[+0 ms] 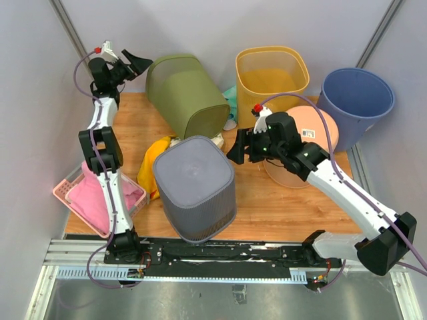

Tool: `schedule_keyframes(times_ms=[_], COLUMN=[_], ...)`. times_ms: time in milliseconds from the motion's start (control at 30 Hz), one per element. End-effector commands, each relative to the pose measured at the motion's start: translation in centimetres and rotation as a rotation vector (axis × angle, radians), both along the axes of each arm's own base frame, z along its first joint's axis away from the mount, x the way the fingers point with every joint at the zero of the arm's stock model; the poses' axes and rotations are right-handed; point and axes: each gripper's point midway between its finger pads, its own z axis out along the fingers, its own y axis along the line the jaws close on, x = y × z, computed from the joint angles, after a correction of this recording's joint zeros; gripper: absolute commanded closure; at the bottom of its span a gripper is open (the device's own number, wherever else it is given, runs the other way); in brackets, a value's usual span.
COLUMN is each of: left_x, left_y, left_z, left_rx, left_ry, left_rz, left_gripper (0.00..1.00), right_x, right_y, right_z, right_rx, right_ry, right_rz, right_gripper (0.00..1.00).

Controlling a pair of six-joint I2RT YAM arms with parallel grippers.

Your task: Turn the large container upside down

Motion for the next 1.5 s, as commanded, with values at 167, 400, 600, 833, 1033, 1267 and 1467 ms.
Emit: schedule_keyframes(times_ms=[167,400,600,833,1033,1267,1467], left_x=[-3.2,-7.9,-12.7,-17.5,-18.7,-18.3,-18.6], left_y=[-4.1,-6.3,-6.8,-5.9,-3.3,-1.9,-2.3], left_z=[-0.2,-0.8,-1.5,-2.7,-3.1,-0.6,4.3], left_rx=[-0.052,-0.014,0.006,0.065,0.210,0.267,0.267], left_ry=[-0.011,0.027,0.068,0.136,0.227,0.229,0.116], left_rz=[-0.271,-0.372,-0.317,-0.156,0.022,0.099,0.128], left_gripper=[0.05,0.10,0.11,0.09,0.05,0.04,0.02], right_x=[0.0,1.0,2.7,6.2,8.6,11.2,13.0], right_y=[-1.4,-0.9,0.5,0.2,-0.1,1.1,1.4], right_z=[-0.2,-0.1,0.0,-1.0,-1.0,-0.9,-1.2], right_rx=[-0.090,-0.115,-0.040,0.026,0.119,0.265,0.275], right_ry=[-0.021,-0.036,-0.008,0.094,0.121,0.180,0.134], right_rz=[-0.003,0.025,0.027,-0.049,-0.172,-0.324,-0.447], right_gripper=[0.22,0.21,0.21,0.21,0.21,0.21,0.21])
